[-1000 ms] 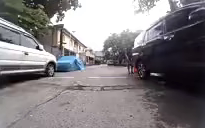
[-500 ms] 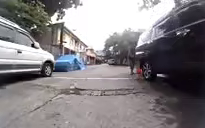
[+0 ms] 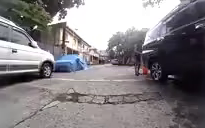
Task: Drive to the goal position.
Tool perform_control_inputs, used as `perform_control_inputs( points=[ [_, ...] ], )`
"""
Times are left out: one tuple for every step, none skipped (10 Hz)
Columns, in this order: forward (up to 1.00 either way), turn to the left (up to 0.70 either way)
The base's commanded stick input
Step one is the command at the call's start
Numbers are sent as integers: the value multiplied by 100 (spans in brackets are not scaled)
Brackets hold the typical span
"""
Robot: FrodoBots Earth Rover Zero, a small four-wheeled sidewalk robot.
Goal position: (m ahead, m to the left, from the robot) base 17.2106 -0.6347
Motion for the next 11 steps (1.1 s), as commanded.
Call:
perform_control_inputs(
  points=[
    [70,0],
    [70,0],
    [70,0],
    [70,0],
    [70,0],
    [70,0],
    [70,0],
    [70,0],
    [70,0],
    [70,0],
    [70,0]
  ],
)
